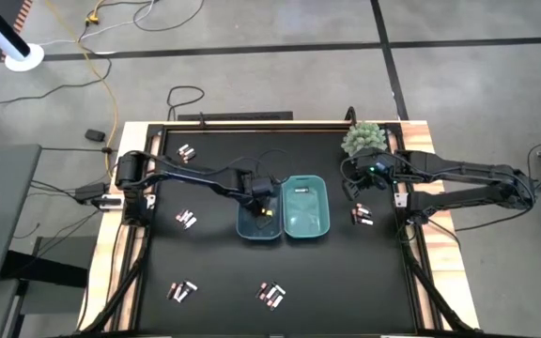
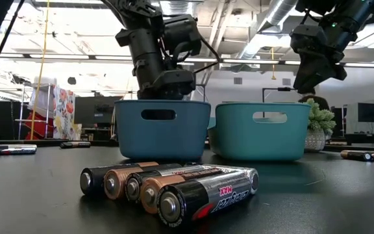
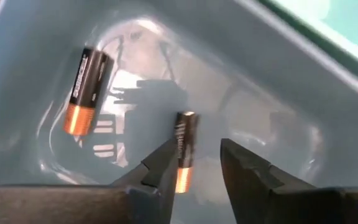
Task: Sort batteries
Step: Adjust the blue bin
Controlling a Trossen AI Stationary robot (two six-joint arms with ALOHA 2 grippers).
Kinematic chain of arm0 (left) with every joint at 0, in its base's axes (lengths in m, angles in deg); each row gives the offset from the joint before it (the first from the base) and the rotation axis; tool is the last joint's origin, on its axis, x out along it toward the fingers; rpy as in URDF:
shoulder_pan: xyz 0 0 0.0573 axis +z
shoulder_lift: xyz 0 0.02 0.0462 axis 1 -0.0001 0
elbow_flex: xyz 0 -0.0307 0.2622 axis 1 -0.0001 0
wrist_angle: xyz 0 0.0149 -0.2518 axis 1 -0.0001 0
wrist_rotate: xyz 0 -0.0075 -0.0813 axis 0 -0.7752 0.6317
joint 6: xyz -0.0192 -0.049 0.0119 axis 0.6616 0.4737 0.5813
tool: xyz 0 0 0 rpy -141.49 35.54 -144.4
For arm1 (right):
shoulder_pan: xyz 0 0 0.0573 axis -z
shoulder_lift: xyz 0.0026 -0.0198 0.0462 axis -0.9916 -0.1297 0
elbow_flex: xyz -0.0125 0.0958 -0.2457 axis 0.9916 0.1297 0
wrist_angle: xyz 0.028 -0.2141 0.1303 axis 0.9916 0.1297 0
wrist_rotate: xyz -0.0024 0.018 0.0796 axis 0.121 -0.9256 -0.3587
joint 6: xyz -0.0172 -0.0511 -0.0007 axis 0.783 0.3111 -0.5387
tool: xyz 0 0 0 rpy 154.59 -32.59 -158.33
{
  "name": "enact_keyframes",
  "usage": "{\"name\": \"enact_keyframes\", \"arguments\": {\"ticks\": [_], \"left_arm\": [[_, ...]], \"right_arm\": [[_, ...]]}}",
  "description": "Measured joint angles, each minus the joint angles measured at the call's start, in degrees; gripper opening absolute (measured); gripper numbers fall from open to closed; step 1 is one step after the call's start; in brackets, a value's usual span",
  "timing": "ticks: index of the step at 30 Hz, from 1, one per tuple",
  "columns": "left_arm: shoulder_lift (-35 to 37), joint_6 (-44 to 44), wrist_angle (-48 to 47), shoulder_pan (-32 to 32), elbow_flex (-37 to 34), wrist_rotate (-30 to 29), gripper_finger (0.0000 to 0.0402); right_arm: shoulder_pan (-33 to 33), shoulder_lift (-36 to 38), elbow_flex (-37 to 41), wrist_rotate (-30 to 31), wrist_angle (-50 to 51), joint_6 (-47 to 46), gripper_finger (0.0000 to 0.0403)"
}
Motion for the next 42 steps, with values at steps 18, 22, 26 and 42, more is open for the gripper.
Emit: {"name": "enact_keyframes", "arguments": {"ticks": [18, 22, 26, 42], "left_arm": [[0.00, -6.78, -13.57, 0.26, 14.41, -2.68, 0.0140], [0.00, -9.99, -16.96, 1.12, 18.03, -6.13, 0.0140], [0.02, -14.21, -18.71, 2.70, 20.36, -8.88, 0.0139], [0.00, -33.37, -19.37, 17.20, 20.46, -0.25, 0.0139]], "right_arm": [[0.00, 0.00, 0.00, 0.00, 0.02, 0.05, 0.0127], [0.00, 0.00, 0.00, 0.00, 0.02, 0.11, 0.0127], [0.00, 0.00, 0.00, 0.00, 0.02, 0.00, 0.0127], [0.13, 0.02, 0.00, 0.00, -0.02, -4.17, 0.0127]]}}
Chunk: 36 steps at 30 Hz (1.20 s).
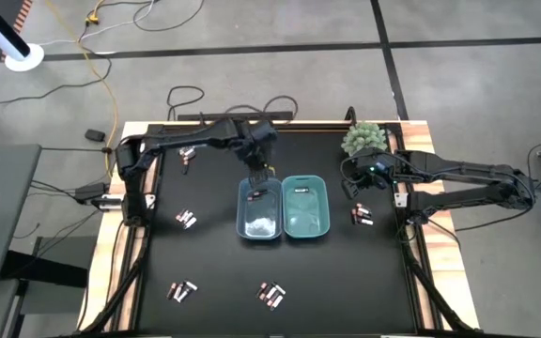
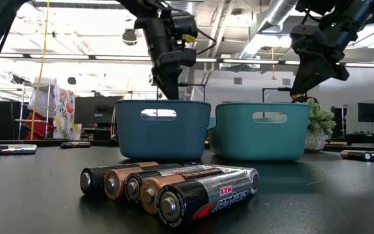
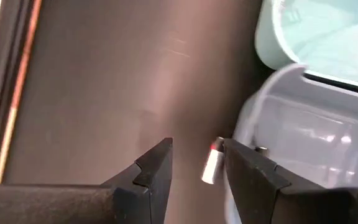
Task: Sort batteries
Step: Adjust the blue bin
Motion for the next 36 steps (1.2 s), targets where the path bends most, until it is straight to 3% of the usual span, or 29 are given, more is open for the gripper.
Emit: {"name": "enact_keyframes", "arguments": {"ticks": [11, 17, 32, 36], "left_arm": [[-2.64, -14.69, 2.34, 9.93, -0.24, 10.43, 0.0139], [-4.36, -25.07, 3.27, 13.03, -0.26, 11.18, 0.0139], [-6.60, -33.49, 3.45, 12.65, -0.26, 11.89, 0.0139], [-6.58, -32.83, 3.52, 10.85, -0.26, 15.81, 0.0139]], "right_arm": [[0.04, 0.00, 0.00, 0.06, -0.90, -4.07, 0.0127], [1.14, -0.02, 0.00, 0.14, -0.96, -4.05, 0.0127], [2.25, -0.02, 0.00, 0.20, -0.83, -5.97, 0.0127], [2.25, -0.02, 0.00, 0.22, -0.83, -5.95, 0.0127]]}}
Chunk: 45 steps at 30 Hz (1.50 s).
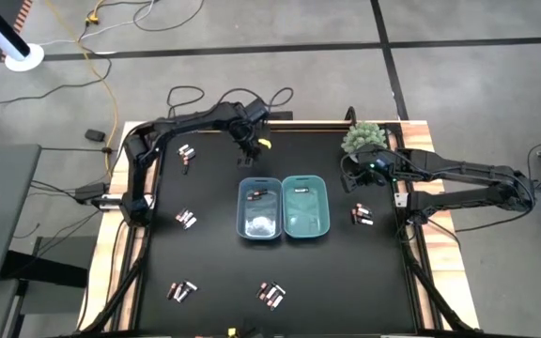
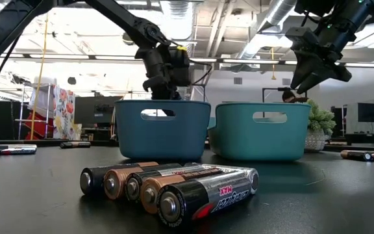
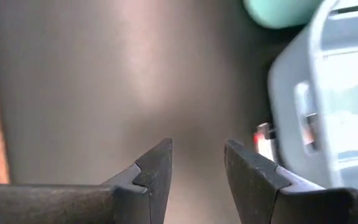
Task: Sort batteries
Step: Adjust the blue bin, then put the white battery into the green bin
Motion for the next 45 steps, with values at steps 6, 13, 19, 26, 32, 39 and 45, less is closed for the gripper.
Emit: {"name": "enact_keyframes", "arguments": {"ticks": [6, 13, 19, 26, 32, 39, 45], "left_arm": [[0.00, 2.70, -0.25, -4.00, 0.00, 0.65, 0.0139], [0.00, 11.06, -0.14, -9.06, 0.00, -2.77, 0.0139], [0.00, 17.48, -0.32, -13.00, 0.00, -4.55, 0.0139], [0.00, 25.46, -2.61, -17.23, 0.00, -7.04, 0.0139], [0.00, 32.03, -4.38, -20.89, 0.00, -7.81, 0.0139], [0.00, 38.35, -7.65, -24.10, 0.00, -10.97, 0.0139], [0.00, 39.43, -8.03, -23.55, 0.00, -17.98, 0.0139]], "right_arm": [[0.00, 0.00, 0.00, -0.02, 0.00, 0.00, 0.0127], [0.00, 0.00, 0.00, 0.00, 0.02, 0.46, 0.0127], [0.00, 0.00, 0.00, -0.02, 0.07, 1.59, 0.0127], [-0.07, 0.00, 0.00, -0.02, 0.09, 5.35, 0.0127], [-0.07, 0.00, 0.00, -0.02, 0.13, 8.62, 0.0127], [-0.07, 0.00, 0.00, -0.02, 0.15, 11.18, 0.0127], [-0.07, 0.00, 0.00, -0.02, 0.15, 12.82, 0.0127]]}}
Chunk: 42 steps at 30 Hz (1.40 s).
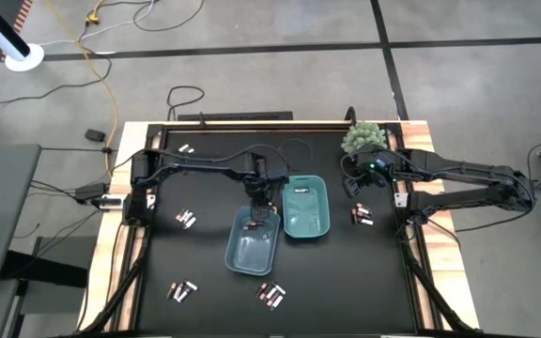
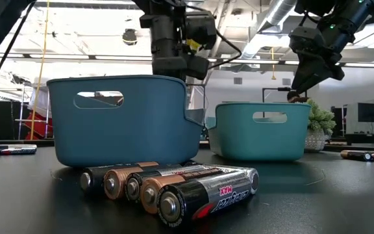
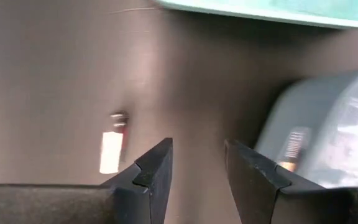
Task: Sort batteries
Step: Put the white battery into the green bin
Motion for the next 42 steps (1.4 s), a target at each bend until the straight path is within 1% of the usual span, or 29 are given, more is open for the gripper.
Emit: {"name": "enact_keyframes", "arguments": {"ticks": [8, 12, 16, 20, 25, 30, 32, 34, 38, 39, 42], "left_arm": [[0.00, -3.62, -0.07, 6.47, 0.00, 0.54, 0.0139], [0.11, -6.98, 0.97, 8.71, -2.42, 1.35, 0.0139], [0.11, -9.81, 2.25, 8.92, -6.39, 1.64, 0.0139], [0.10, -11.42, 7.26, 8.93, -9.98, 0.84, 0.0139], [0.11, -12.27, 12.71, 9.32, -12.21, -3.55, 0.0139], [0.09, -16.33, 14.45, 10.28, -14.58, -2.66, 0.0136], [0.22, -17.27, 15.36, 10.80, -15.64, -2.38, 0.0125], [0.32, -17.41, 16.24, 11.27, -16.61, -1.97, 0.0105], [0.44, -18.71, 16.99, 11.80, -17.26, -1.53, 0.0044], [0.44, -18.85, 17.54, 11.86, -17.25, -1.63, 0.0036], [0.37, -18.96, 18.61, 11.87, -17.31, -2.23, 0.0036]], "right_arm": [[-0.02, 0.00, 0.00, -0.02, 0.00, -1.49, 0.0127], [-0.02, 0.00, 0.00, -0.02, 0.02, -1.68, 0.0127], [-0.02, 0.00, 0.00, -0.02, 0.02, -2.84, 0.0127], [-0.02, 0.00, 0.00, -0.02, 0.00, -3.27, 0.0127], [0.07, 0.00, 0.00, -0.02, -0.12, -4.73, 0.0127], [0.06, 0.00, 0.00, -0.02, -0.15, -5.40, 0.0127], [0.04, 0.00, 0.00, -0.02, -0.15, -6.09, 0.0127], [0.04, 0.00, 0.00, -0.02, -0.15, -6.25, 0.0127], [0.05, 0.00, 0.00, -0.02, -0.17, -6.40, 0.0127], [0.07, 0.00, 0.00, -0.02, -0.17, -6.40, 0.0127], [0.07, 0.00, 0.00, -0.02, -0.17, -6.40, 0.0127]]}}
